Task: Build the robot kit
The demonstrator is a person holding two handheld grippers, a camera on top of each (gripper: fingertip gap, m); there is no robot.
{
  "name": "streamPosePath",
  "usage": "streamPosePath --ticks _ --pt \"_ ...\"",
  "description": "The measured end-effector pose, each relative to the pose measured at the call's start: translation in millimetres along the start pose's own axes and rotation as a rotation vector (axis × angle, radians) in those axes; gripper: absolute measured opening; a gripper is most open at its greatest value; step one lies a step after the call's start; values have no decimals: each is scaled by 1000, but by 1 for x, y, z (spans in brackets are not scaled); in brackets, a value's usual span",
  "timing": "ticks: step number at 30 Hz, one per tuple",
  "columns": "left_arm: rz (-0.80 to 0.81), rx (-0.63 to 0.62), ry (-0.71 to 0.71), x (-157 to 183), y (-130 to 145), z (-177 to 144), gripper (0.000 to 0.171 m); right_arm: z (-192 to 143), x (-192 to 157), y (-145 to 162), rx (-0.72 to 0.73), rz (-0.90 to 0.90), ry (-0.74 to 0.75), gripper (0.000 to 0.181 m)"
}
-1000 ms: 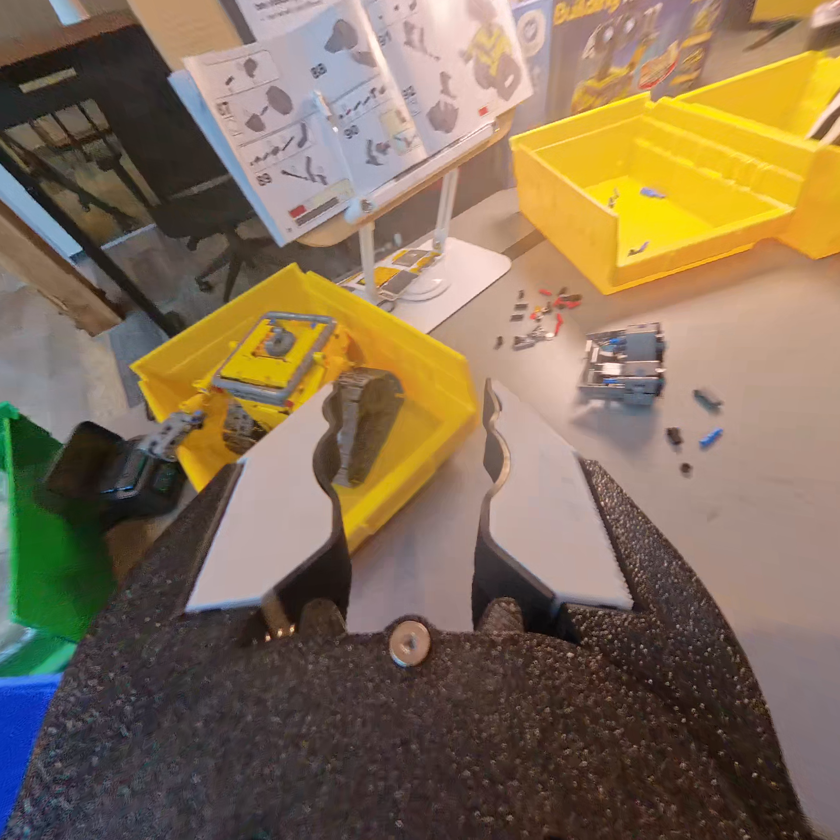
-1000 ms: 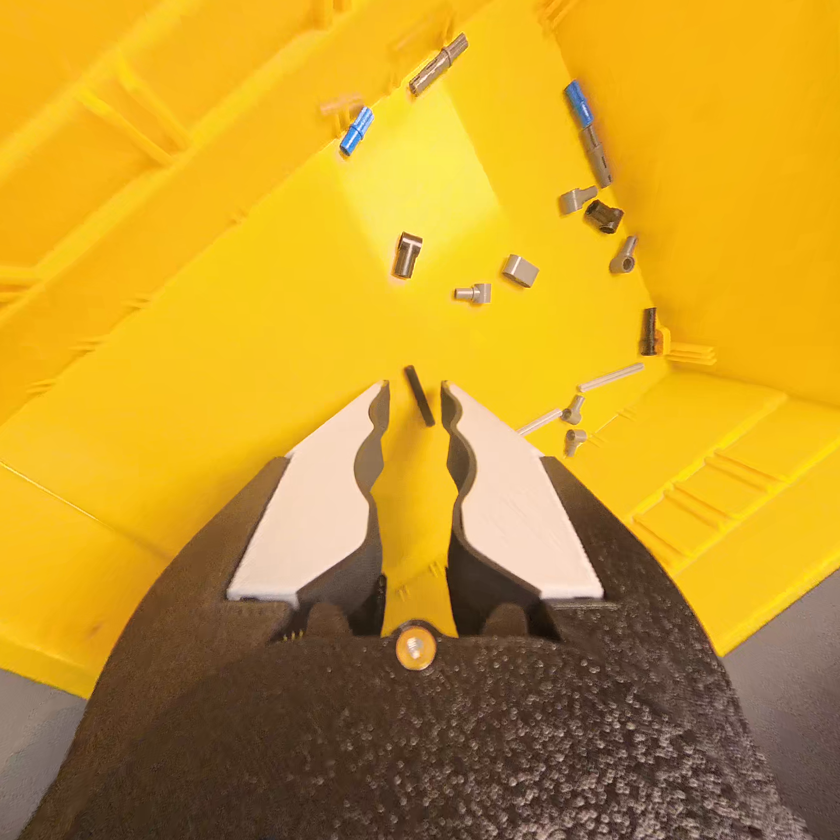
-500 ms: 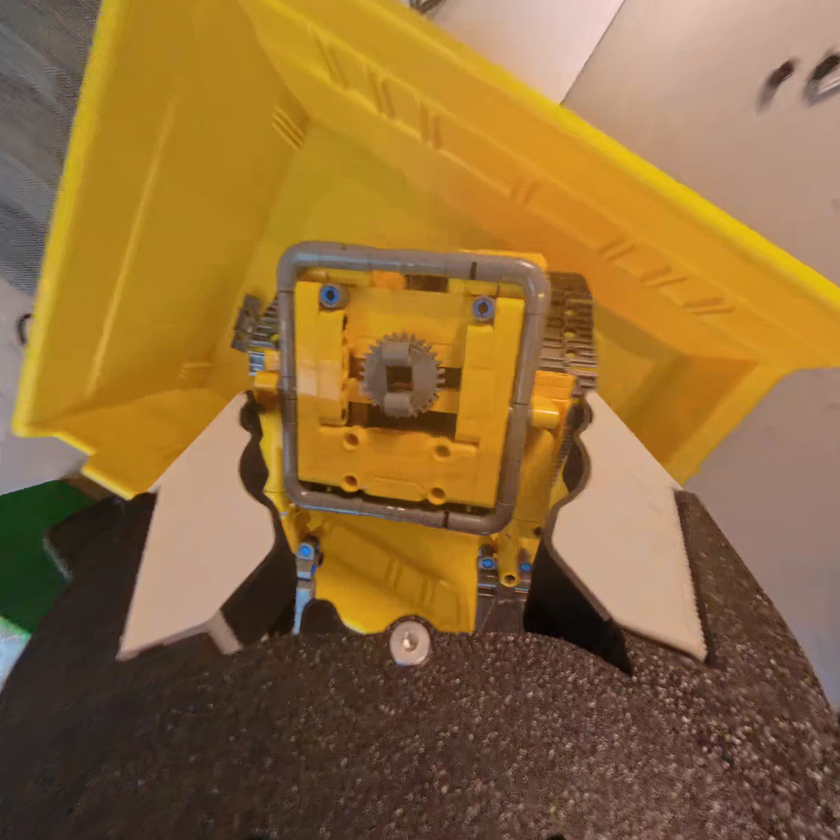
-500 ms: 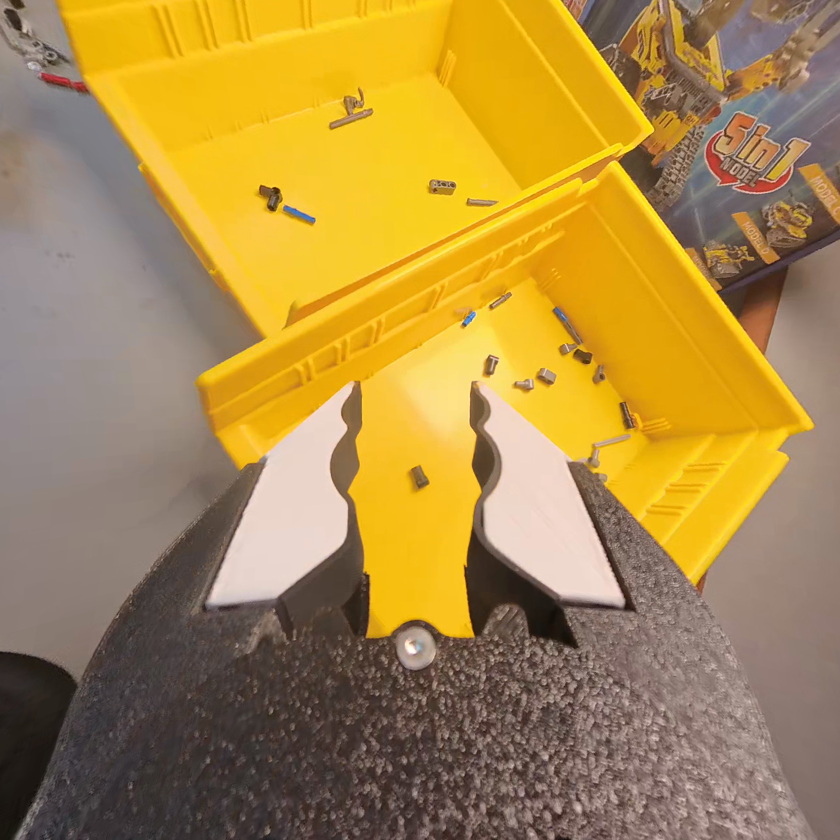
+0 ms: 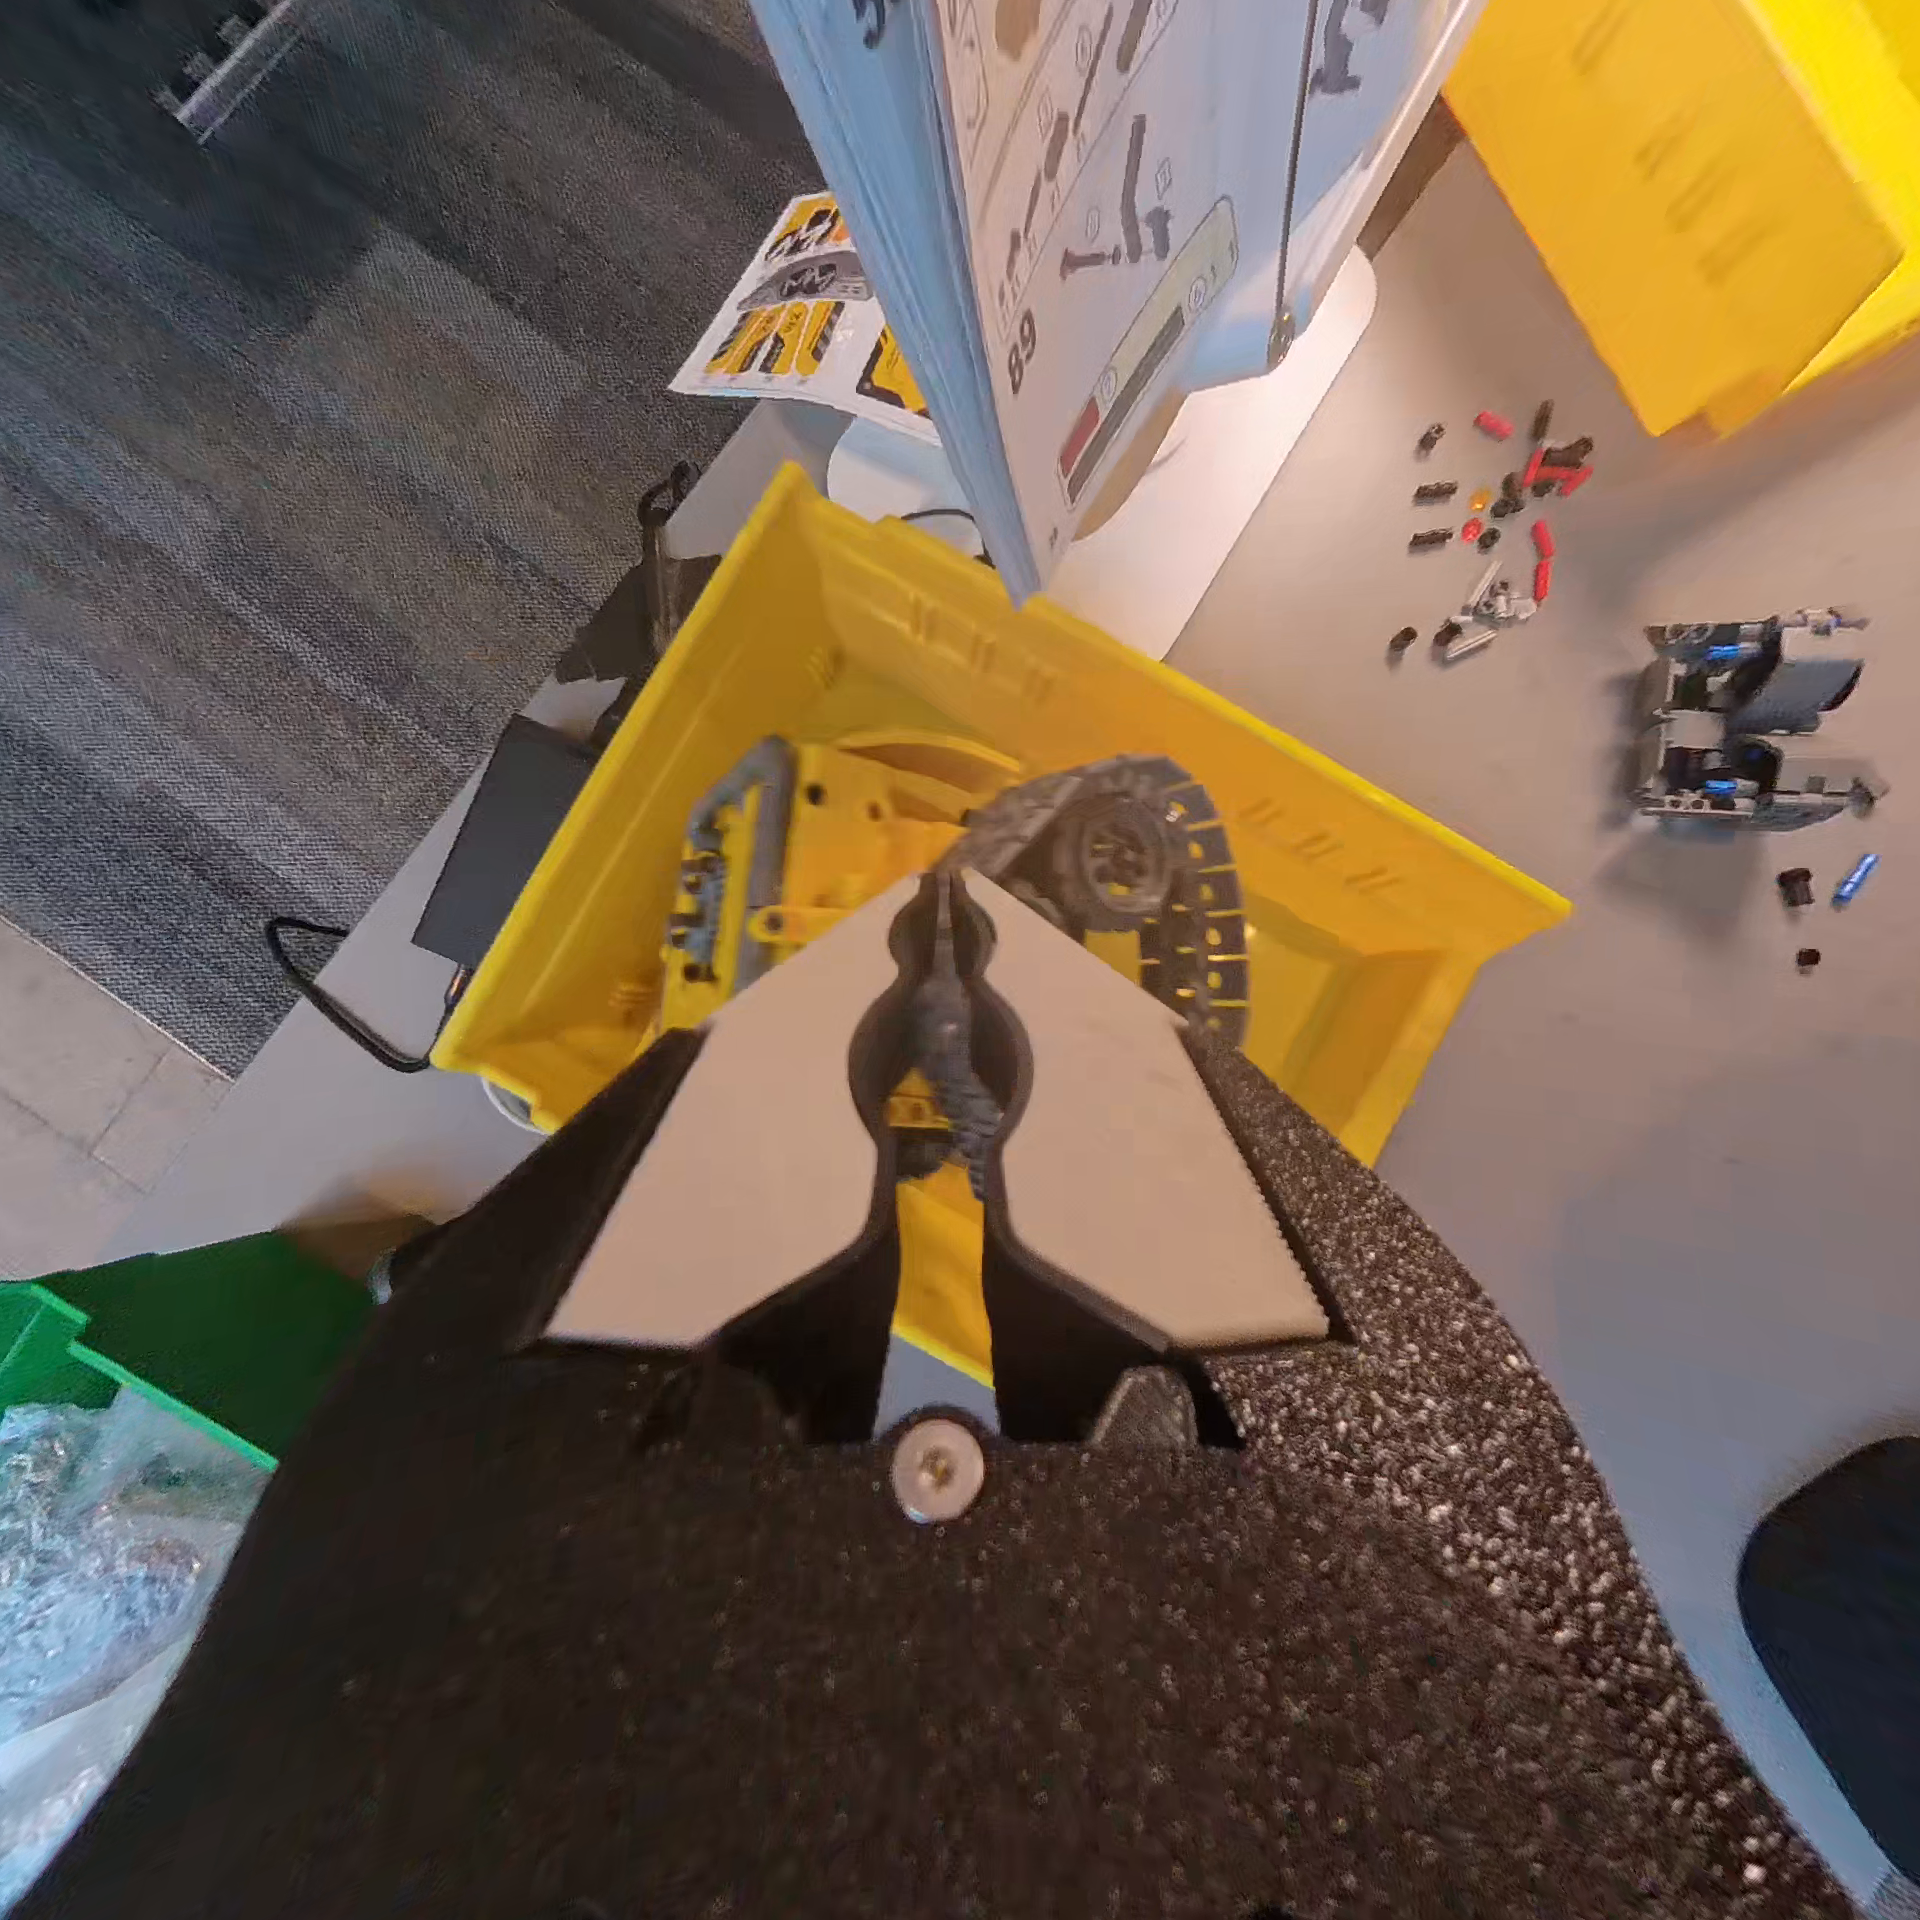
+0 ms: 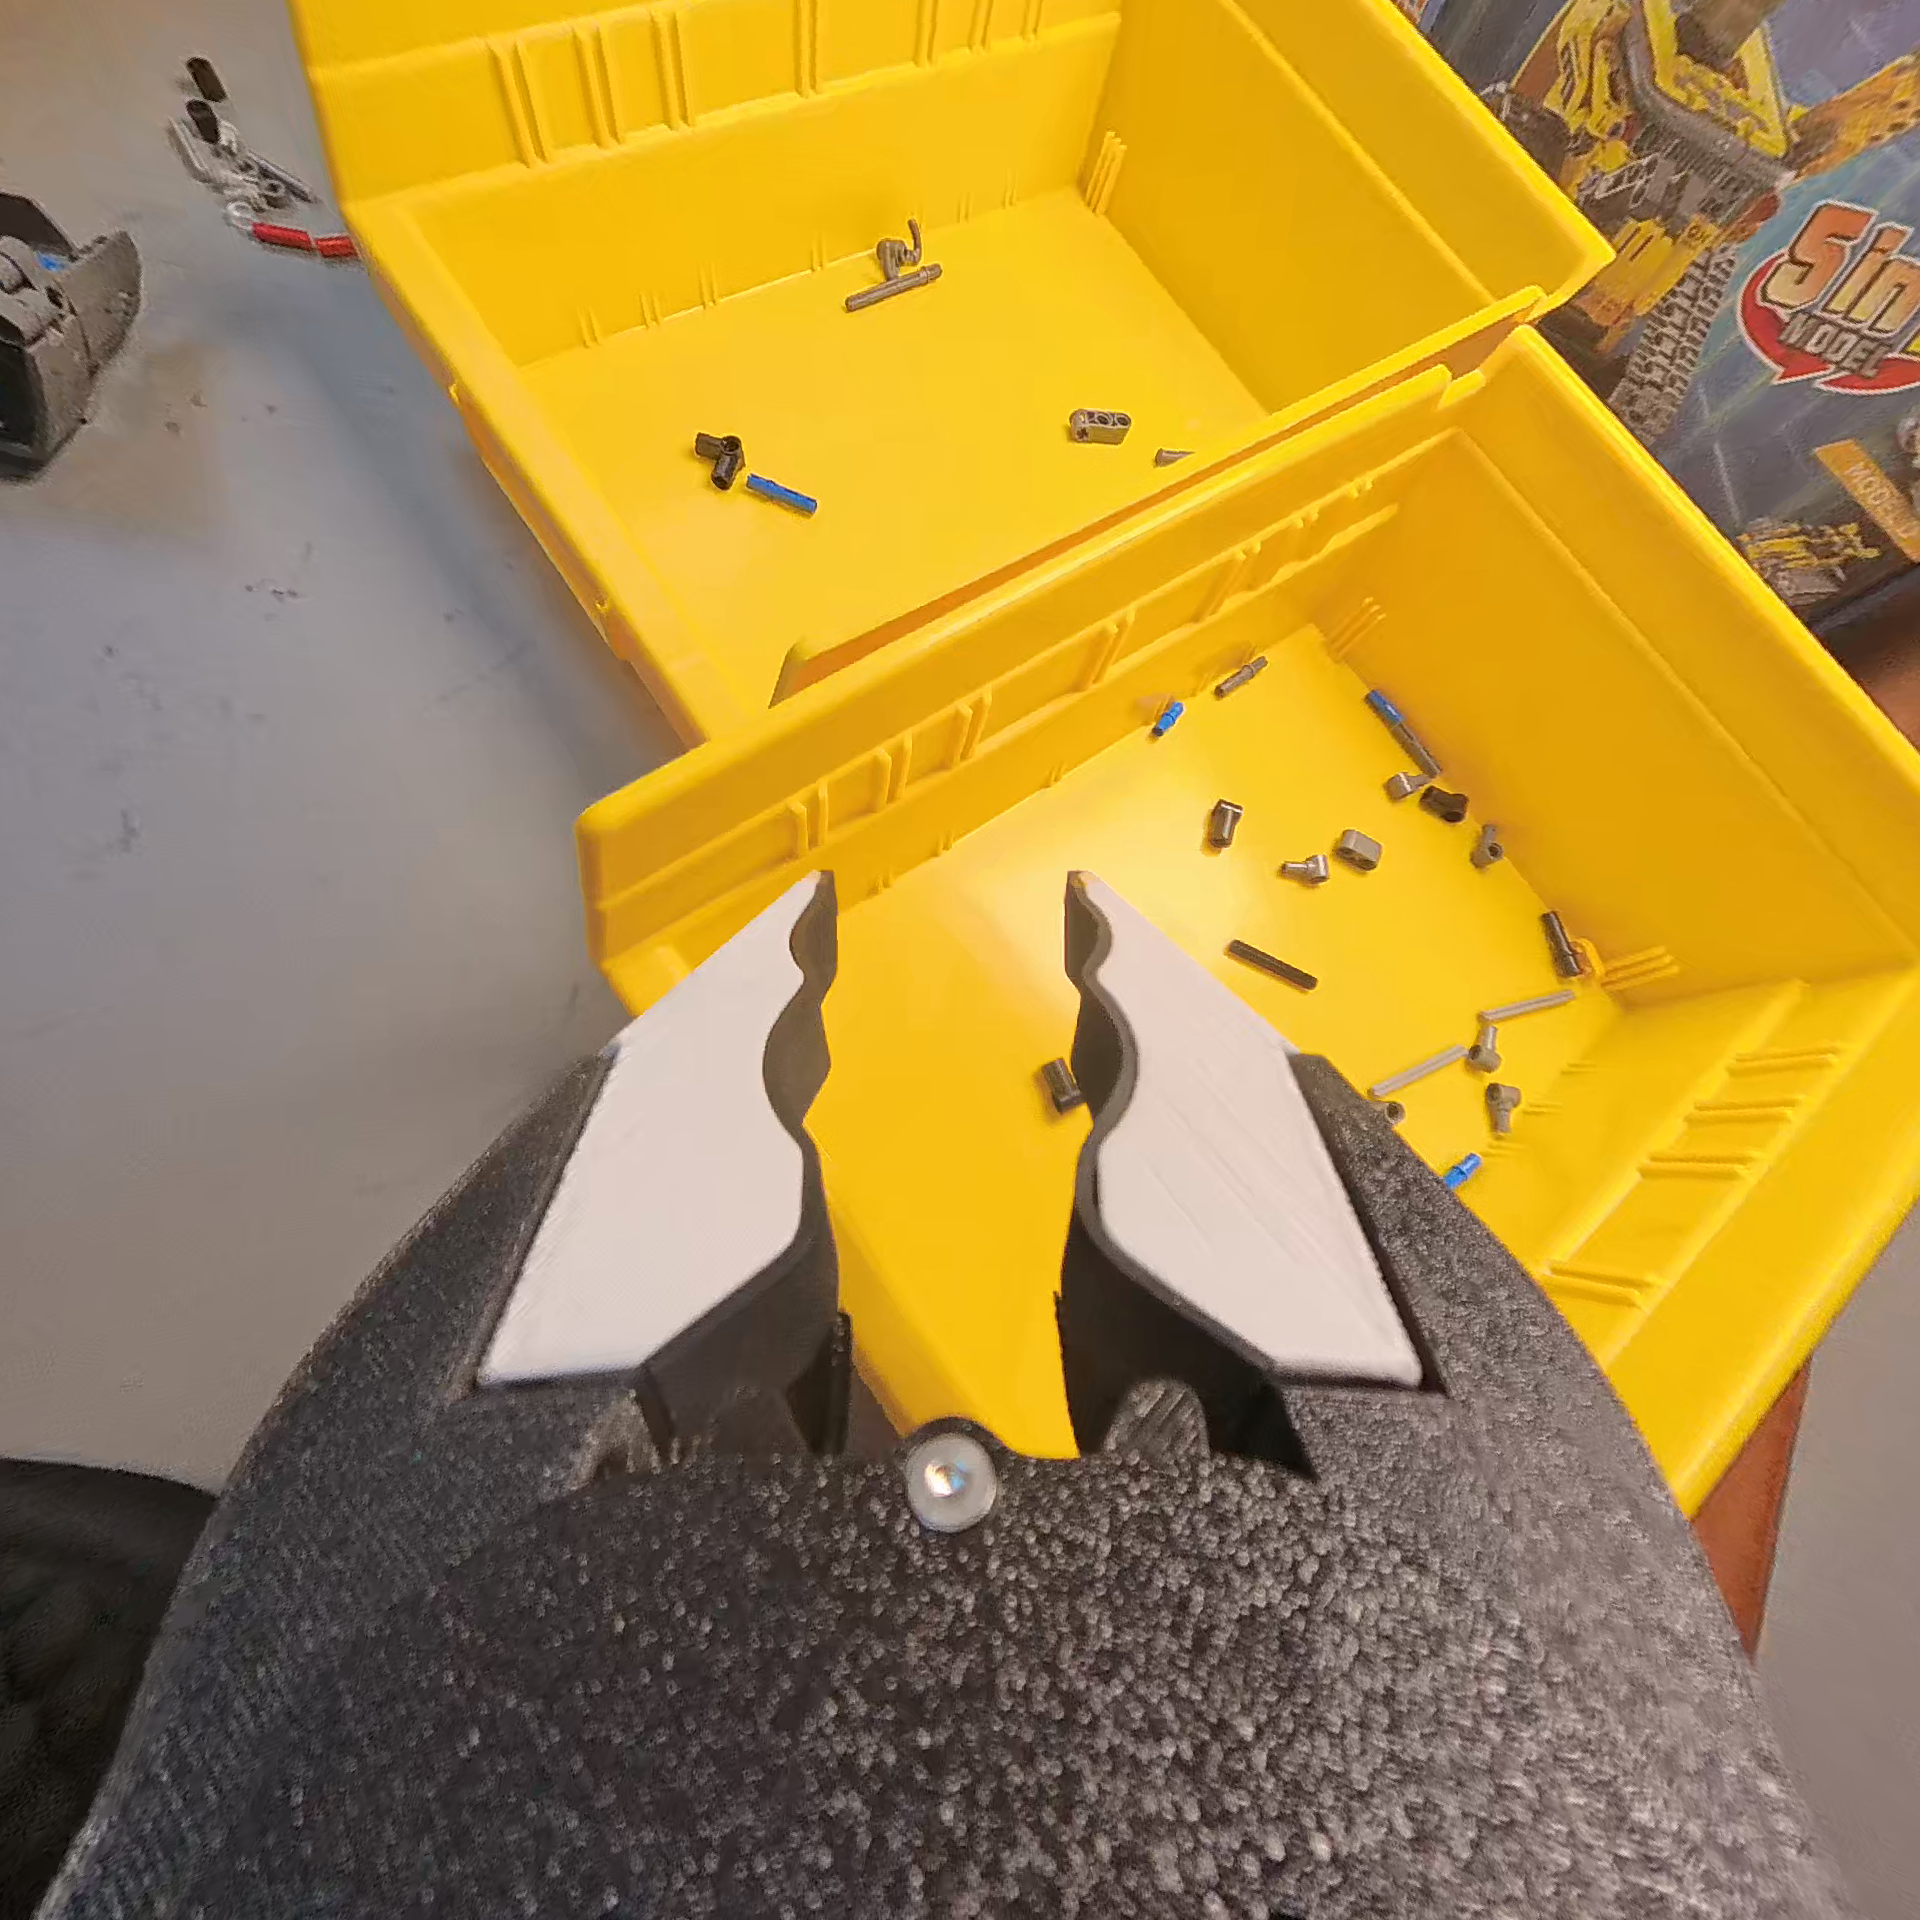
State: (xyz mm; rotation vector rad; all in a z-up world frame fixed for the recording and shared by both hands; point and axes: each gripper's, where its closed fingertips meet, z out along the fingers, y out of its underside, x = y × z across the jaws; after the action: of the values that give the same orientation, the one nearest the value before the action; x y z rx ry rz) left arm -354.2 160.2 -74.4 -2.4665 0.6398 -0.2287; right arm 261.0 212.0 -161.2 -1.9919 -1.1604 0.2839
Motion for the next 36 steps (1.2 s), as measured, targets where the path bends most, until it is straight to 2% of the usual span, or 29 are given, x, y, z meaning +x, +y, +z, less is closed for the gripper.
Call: streamPosePath --ticks 2,4,9,13,18,23,25,27,28,30,32,33,36 --pt "46 -86 -34 -1 8 3 0 3 -3 -3 5 -9 -4 42" --pt "65 -105 -37 4 10 6 0 4 -6 -5 10 -16 -12 42" --pt "70 -154 -67 1 20 12 23 3 -10 -3 15 -16 -22 42" --pt "88 -147 -100 -2 21 12 34 1 -11 1 18 -9 -21 42" --pt "132 -172 -181 -18 28 9 43 1 -15 5 17 -12 -25 42" --pt "137 -182 -251 -52 18 2 48 5 -21 0 20 -26 -45 41" --pt "138 -235 -232 -63 21 11 54 7 -27 -5 24 -42 -55 41" --pt "133 -341 -187 -69 33 24 58 7 -30 -6 18 -69 -50 38" --pt "131 -384 -162 -71 38 29 55 6 -31 -6 12 -83 -46 38" --pt "119 -378 -103 -69 32 32 30 4 -35 -2 -3 -95 -55 38" --pt "135 -422 -74 -68 34 33 8 1 -34 2 -13 -104 -46 38" --pt "136 -457 -60 -65 39 34 3 0 -33 3 -15 -105 -42 38" --pt "135 -456 -73 -63 39 34 2 -2 -30 2 1 -94 -25 37"
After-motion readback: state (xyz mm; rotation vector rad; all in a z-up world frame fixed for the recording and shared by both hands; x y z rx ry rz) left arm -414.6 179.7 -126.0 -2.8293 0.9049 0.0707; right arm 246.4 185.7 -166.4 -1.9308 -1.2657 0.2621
